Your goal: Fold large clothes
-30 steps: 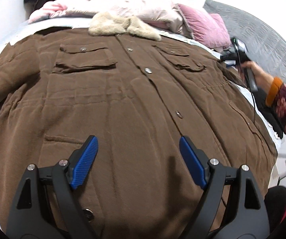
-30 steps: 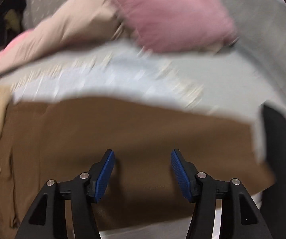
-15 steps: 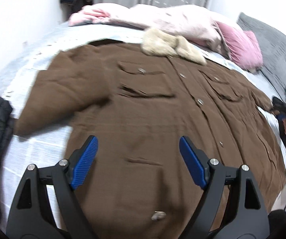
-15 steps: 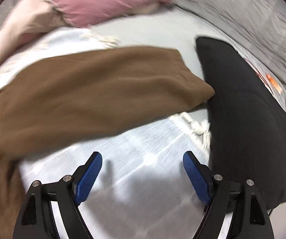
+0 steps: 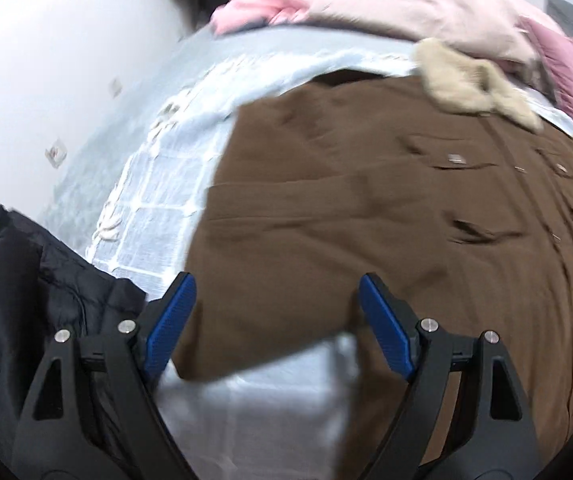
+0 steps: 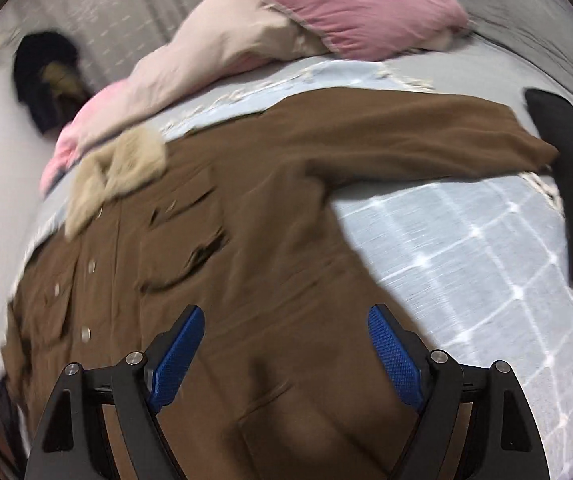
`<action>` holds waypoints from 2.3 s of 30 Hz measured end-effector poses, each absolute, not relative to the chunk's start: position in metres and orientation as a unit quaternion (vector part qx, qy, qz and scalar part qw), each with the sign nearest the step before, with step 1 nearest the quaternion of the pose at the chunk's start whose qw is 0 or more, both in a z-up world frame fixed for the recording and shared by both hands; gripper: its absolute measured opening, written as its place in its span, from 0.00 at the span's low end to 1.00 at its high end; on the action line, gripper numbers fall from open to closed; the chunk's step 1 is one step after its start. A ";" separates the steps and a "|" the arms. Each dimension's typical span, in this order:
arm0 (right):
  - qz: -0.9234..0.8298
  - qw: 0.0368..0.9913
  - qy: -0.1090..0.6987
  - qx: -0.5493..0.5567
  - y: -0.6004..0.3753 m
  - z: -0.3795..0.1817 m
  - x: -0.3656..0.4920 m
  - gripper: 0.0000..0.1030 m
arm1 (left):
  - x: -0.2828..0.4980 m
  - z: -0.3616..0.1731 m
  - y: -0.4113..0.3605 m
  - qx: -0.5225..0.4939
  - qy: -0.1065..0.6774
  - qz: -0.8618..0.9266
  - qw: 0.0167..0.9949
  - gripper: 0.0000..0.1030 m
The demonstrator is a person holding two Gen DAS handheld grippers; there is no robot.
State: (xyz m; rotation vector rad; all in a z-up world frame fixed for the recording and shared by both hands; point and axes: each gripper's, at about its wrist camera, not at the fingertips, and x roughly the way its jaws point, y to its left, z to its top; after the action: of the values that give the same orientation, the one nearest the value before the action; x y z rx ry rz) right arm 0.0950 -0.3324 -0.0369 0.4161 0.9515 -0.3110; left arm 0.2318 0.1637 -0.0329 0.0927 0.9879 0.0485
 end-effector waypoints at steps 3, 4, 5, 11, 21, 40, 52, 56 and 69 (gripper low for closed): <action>-0.149 0.856 0.466 0.169 -0.328 -0.050 0.103 0.83 | 0.245 -0.049 0.185 -0.009 0.500 0.011 0.866 0.74; -0.153 0.856 0.467 0.161 -0.330 -0.054 0.104 0.83 | 0.246 -0.050 0.190 -0.040 0.503 -0.005 0.863 0.59; -0.158 0.854 0.471 0.154 -0.332 -0.057 0.105 0.83 | 0.245 -0.049 0.189 -0.053 0.501 -0.011 0.864 0.46; -0.174 0.843 0.485 0.153 -0.335 -0.069 0.107 0.83 | 0.231 -0.002 0.166 -0.035 0.413 -0.053 0.908 0.05; -0.172 0.849 0.481 0.136 -0.322 -0.065 0.104 0.83 | 0.257 0.129 0.256 -0.060 0.246 0.136 0.958 0.05; -0.155 0.852 0.488 0.114 -0.293 -0.069 0.113 0.83 | 0.324 0.060 0.259 0.002 0.354 0.180 0.918 0.52; -0.169 0.844 0.506 0.057 -0.287 -0.083 0.123 0.83 | 0.410 -0.022 0.177 0.074 0.431 -0.004 0.899 0.54; -0.170 0.845 0.506 0.028 -0.279 -0.086 0.126 0.83 | 0.435 -0.052 0.173 0.090 0.458 0.003 0.884 0.54; -0.174 0.847 0.502 0.023 -0.278 -0.090 0.128 0.83 | 0.410 -0.036 0.165 0.123 0.299 0.127 0.938 0.00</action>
State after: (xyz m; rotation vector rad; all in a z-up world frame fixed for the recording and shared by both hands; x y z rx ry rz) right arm 0.1275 -0.2775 -0.0896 0.0479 1.0581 -0.3666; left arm 0.4096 0.1646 -0.0364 0.2506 0.6107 0.2601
